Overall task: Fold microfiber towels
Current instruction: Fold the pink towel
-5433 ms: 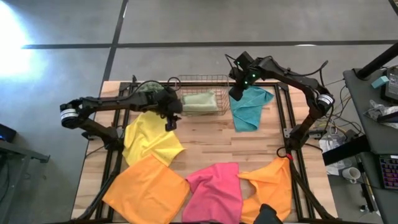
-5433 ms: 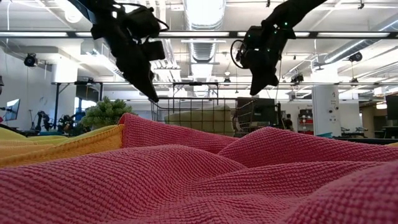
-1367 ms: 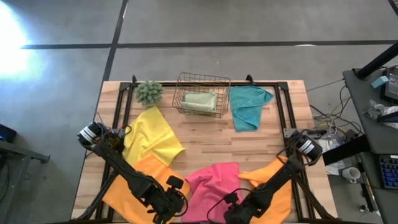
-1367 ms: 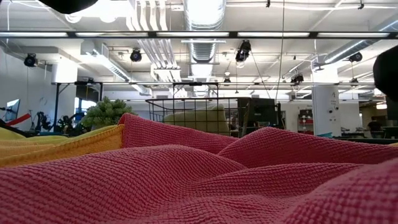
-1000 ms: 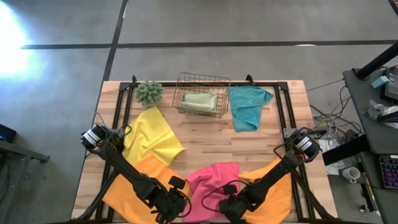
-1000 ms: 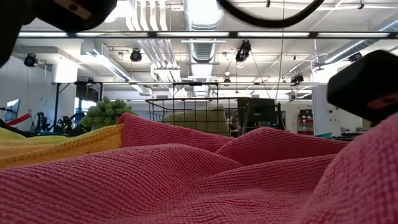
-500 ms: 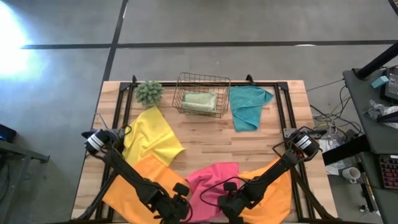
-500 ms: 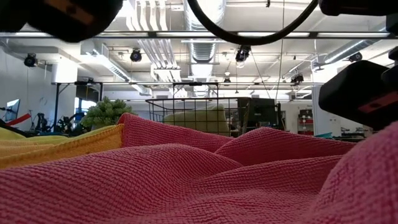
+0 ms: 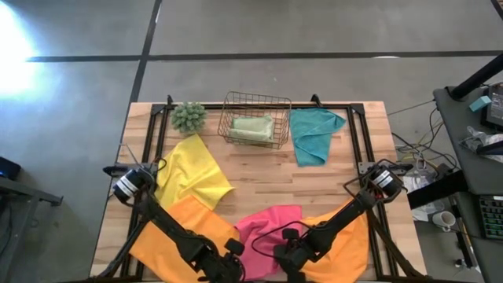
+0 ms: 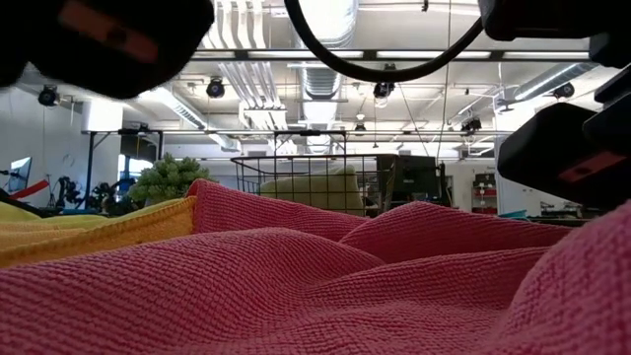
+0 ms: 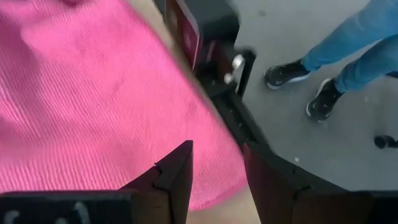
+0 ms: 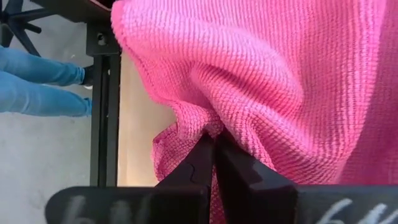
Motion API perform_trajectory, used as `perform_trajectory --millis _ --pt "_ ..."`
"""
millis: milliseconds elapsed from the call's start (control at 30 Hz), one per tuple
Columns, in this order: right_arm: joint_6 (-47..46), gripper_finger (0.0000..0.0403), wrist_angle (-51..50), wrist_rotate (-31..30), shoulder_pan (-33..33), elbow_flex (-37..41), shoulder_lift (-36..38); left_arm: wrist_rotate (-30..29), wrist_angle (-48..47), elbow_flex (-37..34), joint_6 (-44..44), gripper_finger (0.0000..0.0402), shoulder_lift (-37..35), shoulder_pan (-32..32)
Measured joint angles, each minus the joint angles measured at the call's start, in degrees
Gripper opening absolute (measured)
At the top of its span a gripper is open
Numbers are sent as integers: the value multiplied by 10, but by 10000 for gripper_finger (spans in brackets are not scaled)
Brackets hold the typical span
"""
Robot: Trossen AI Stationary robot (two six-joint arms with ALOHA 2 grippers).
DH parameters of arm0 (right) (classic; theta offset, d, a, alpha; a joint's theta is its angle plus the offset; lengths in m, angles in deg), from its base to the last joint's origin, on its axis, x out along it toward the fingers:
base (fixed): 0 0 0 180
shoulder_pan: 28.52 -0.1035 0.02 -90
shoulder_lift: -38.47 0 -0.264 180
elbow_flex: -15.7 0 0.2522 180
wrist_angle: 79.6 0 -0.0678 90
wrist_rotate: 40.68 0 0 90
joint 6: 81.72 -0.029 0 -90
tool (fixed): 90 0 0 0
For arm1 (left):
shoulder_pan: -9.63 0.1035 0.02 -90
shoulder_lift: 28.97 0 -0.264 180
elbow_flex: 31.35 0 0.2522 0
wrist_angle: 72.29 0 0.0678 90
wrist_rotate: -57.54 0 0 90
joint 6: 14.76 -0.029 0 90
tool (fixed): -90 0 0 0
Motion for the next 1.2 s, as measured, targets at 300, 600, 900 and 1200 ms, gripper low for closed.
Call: perform_trajectory --millis 300,600,900,1200 --pt "-3 8 1 -1 2 0 0 10 29 0 5 128 25 0" --pt "-5 8 1 -1 2 0 1 4 18 2 7 128 42 0" --pt "-7 8 2 -1 2 0 3 -59 -20 -3 34 122 53 2" --pt "-7 8 -2 -1 2 -8 3 -88 -25 -6 16 17 54 4"
